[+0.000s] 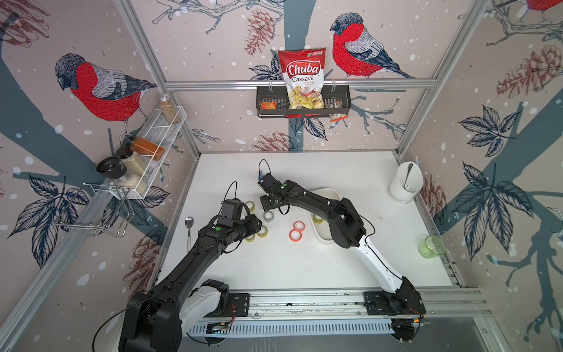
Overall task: Put the transparent tape into the storage box
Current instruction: Pick up the tape from the center of the board, then place the tape in the storage box.
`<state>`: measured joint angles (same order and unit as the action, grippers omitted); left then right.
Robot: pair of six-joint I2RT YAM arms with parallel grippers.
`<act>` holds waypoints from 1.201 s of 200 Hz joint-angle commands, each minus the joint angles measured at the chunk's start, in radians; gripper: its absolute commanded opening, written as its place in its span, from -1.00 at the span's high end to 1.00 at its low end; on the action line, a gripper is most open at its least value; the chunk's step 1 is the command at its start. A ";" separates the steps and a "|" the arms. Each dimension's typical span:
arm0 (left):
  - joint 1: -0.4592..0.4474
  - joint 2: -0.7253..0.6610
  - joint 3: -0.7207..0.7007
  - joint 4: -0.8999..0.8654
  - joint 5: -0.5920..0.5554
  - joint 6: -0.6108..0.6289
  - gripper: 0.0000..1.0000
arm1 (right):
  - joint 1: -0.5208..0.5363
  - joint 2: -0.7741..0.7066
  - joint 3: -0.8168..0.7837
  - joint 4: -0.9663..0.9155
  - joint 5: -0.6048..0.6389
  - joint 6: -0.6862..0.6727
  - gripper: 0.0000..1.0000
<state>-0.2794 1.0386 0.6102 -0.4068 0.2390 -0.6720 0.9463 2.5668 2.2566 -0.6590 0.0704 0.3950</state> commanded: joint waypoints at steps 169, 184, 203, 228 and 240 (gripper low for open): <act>0.006 0.059 0.007 0.044 0.056 0.029 -0.12 | -0.054 -0.275 -0.184 -0.087 0.004 0.064 -0.03; 0.005 0.072 0.005 0.042 0.056 0.033 -0.11 | -0.075 -0.316 -0.228 -0.091 -0.029 0.091 -0.02; 0.006 0.085 -0.001 0.060 0.078 0.035 -0.11 | -0.094 -0.382 -0.303 -0.073 -0.040 0.111 -0.02; 0.003 0.090 -0.004 0.079 0.090 0.025 -0.10 | -0.118 -0.463 -0.400 -0.051 -0.049 0.131 0.02; 0.003 0.089 -0.002 0.083 0.091 0.022 -0.10 | -0.128 -0.498 -0.439 -0.048 -0.051 0.136 0.03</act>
<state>-0.2775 1.1275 0.6083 -0.3603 0.3115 -0.6540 0.8322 2.1281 1.8771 -0.7334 0.0410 0.5007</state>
